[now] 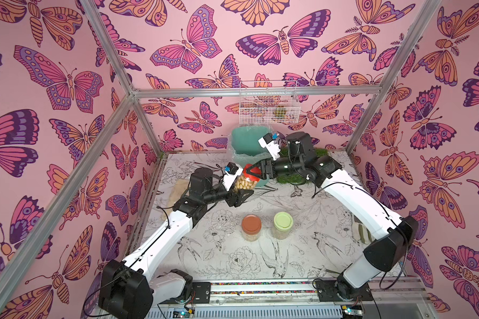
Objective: Empty moldy peanuts from jars
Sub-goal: Unscrew the lid from the jar.
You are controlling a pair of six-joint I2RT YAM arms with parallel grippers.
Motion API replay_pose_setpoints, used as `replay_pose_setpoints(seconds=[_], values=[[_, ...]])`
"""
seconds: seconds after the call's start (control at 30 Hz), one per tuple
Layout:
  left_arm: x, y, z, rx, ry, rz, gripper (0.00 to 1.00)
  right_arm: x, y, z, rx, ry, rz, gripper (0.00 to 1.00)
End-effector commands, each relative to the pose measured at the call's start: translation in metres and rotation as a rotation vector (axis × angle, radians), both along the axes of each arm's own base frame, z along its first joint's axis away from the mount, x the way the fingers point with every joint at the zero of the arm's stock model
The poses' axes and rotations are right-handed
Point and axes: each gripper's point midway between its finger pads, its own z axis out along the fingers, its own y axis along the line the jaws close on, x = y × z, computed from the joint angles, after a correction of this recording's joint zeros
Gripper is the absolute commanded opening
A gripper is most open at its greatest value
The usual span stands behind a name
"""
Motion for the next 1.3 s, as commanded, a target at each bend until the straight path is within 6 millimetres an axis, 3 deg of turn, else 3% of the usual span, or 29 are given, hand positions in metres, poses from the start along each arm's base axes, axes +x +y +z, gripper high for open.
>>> replay_pose_setpoints(seconds=[0.0,0.13,0.27,0.37,0.43,0.6,0.67,0.8,0.93,0.97,1.13,1.27], values=[[-0.003,0.0,0.002,-0.028,0.032,-0.013,0.0,-0.032,-0.007,0.0,-0.003,-0.134,0.218,0.0],[-0.011,-0.004,0.003,-0.038,0.045,-0.07,0.0,-0.04,-0.016,-0.012,-0.053,-0.246,0.324,0.0],[-0.017,-0.006,0.005,-0.041,0.05,-0.106,0.0,-0.042,-0.022,-0.008,-0.043,-0.314,0.387,0.0],[-0.019,-0.006,0.005,-0.043,0.052,-0.117,0.0,-0.045,-0.022,-0.004,-0.034,-0.342,0.423,0.07],[-0.019,-0.006,0.006,-0.044,0.051,-0.118,0.0,-0.046,-0.02,0.001,-0.021,-0.337,0.434,0.18],[-0.019,-0.005,0.005,-0.039,0.045,-0.11,0.0,-0.039,-0.014,0.009,0.019,-0.223,0.387,0.68],[-0.018,-0.005,0.006,-0.037,0.037,-0.107,0.0,-0.034,-0.012,0.011,0.027,-0.17,0.353,0.76],[-0.017,-0.004,0.006,-0.031,0.028,-0.098,0.0,-0.027,-0.012,0.015,0.028,-0.095,0.278,0.81],[-0.015,-0.002,0.005,-0.022,0.016,-0.081,0.0,-0.017,-0.016,0.021,0.04,-0.061,0.147,0.91],[-0.014,-0.002,0.005,-0.018,0.013,-0.078,0.0,-0.013,-0.019,0.023,0.042,-0.055,0.103,0.99],[-0.011,0.0,0.004,-0.009,0.007,-0.061,0.0,0.004,-0.04,0.023,-0.015,0.0,-0.147,0.99],[-0.011,0.0,0.003,-0.006,0.007,-0.059,0.0,0.002,-0.047,0.009,-0.124,0.038,-0.253,0.99]])
